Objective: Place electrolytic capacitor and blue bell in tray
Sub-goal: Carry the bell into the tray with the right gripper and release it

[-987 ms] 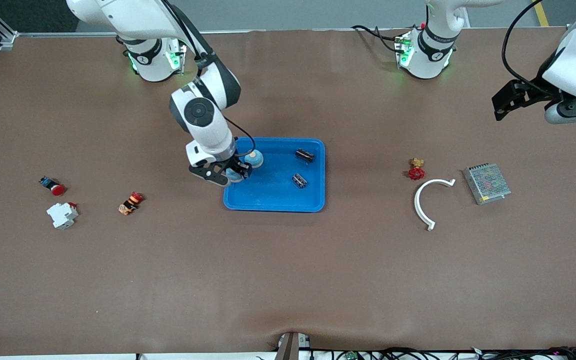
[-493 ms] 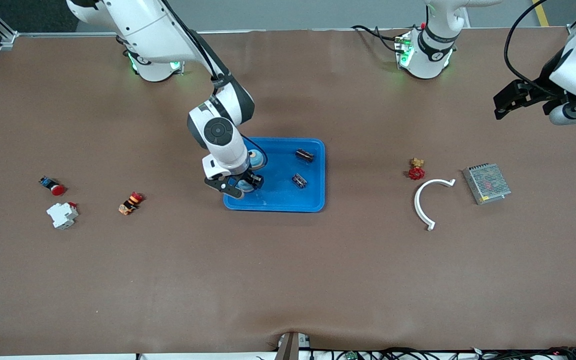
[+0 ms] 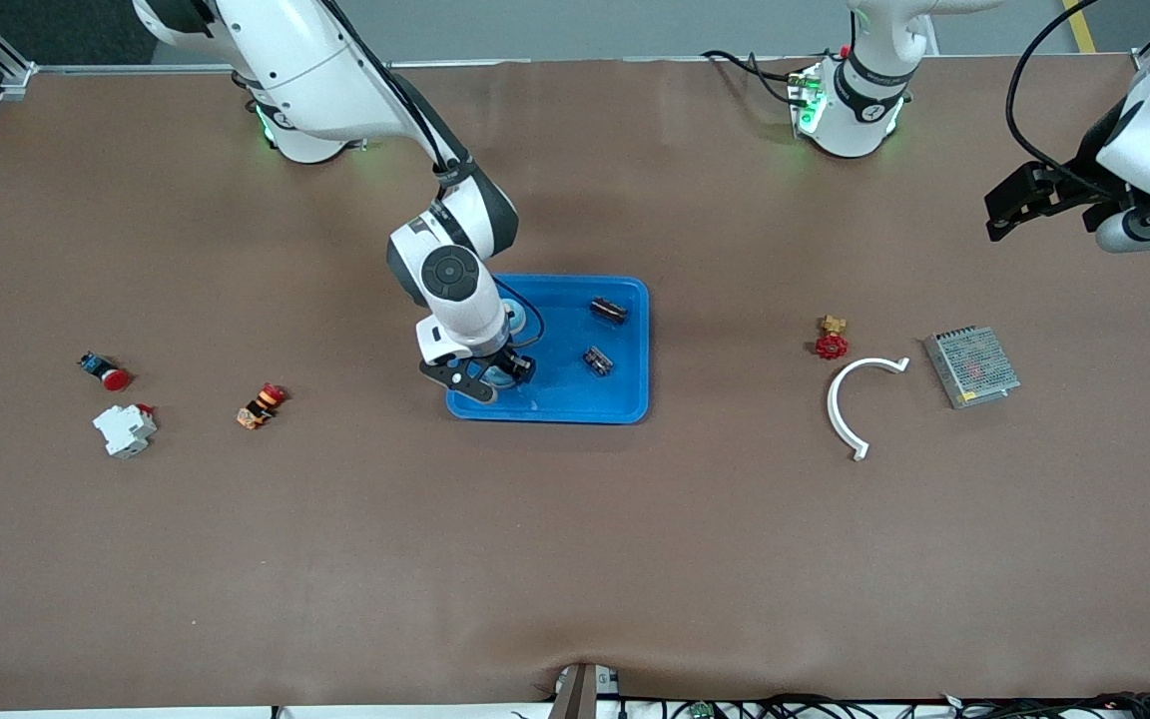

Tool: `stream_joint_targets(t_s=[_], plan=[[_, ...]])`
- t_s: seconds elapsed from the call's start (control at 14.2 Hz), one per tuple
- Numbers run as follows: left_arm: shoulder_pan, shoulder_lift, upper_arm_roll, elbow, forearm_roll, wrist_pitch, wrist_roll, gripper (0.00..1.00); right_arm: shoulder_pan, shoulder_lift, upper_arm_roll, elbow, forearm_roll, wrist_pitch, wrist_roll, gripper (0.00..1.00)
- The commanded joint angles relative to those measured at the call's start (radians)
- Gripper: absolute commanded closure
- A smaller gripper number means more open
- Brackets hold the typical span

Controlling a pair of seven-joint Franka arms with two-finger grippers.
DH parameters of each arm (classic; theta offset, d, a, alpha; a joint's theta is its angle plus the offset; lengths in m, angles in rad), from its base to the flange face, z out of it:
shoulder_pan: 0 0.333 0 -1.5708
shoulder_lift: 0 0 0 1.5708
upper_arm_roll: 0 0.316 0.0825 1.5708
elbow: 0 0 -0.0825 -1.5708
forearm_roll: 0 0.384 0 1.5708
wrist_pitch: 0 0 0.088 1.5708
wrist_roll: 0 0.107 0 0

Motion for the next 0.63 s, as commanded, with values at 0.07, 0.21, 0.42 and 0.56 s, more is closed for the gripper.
stream_joint_targets(t_s=[0.07,0.21,0.42,0.56], plan=[[0.006,-0.012,-0.001,-0.007,-0.02,0.01,0.016,0.0,0.006,0.013,-0.01,0.028,-0.013,-0.016,0.014,0.0],[0.005,-0.011,-0.005,-0.009,-0.02,0.01,0.016,0.0,0.006,0.005,-0.01,0.04,-0.011,-0.035,0.01,0.0],[0.01,-0.007,-0.005,-0.006,-0.02,0.01,0.016,0.0,-0.001,-0.038,-0.01,0.083,-0.011,-0.184,-0.004,0.0],[0.008,-0.012,-0.005,-0.006,-0.021,0.01,0.016,0.0,-0.029,-0.046,-0.012,0.156,-0.011,-0.304,-0.05,0.0]])
